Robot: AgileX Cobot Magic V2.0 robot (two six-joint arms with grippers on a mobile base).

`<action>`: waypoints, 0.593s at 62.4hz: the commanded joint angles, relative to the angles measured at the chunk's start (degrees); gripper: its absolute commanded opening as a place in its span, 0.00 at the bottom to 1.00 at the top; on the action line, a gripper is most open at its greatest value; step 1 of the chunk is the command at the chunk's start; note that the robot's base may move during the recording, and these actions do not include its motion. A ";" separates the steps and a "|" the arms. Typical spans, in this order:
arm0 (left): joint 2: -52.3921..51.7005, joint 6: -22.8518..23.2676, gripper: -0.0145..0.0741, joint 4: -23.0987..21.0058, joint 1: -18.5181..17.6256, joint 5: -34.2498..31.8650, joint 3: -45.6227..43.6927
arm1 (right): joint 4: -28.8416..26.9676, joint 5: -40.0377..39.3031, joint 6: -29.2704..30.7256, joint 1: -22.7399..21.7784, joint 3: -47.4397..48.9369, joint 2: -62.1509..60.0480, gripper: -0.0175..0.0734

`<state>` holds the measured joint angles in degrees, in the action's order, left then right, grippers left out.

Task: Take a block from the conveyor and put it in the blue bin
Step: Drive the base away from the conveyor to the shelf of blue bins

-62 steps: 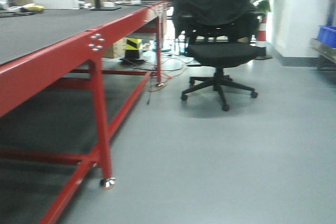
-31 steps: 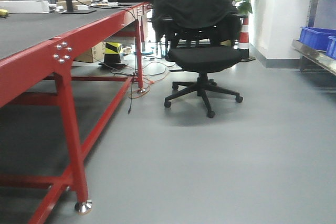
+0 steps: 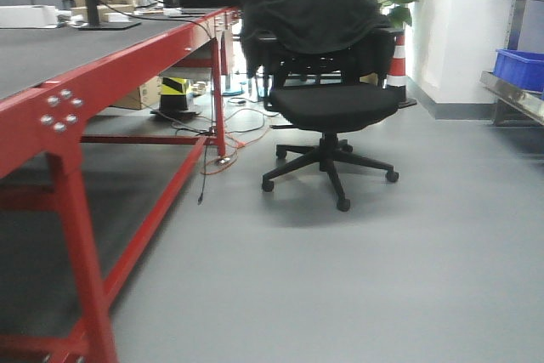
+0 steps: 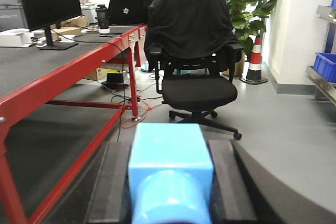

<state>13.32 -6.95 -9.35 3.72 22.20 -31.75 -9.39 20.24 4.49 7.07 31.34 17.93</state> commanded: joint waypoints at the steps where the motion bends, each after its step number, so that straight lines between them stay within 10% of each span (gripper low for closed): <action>1: -0.17 0.16 0.04 -0.02 -0.36 -1.11 0.12 | 0.43 -1.37 0.14 -0.01 -0.07 -0.29 0.01; 37: -0.17 0.16 0.04 -0.02 -0.36 -1.11 0.12 | 0.43 -1.48 0.14 -0.01 -0.07 -0.27 0.01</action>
<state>13.32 -6.95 -9.35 3.72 22.20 -31.75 -9.39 20.24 4.49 7.07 31.34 17.93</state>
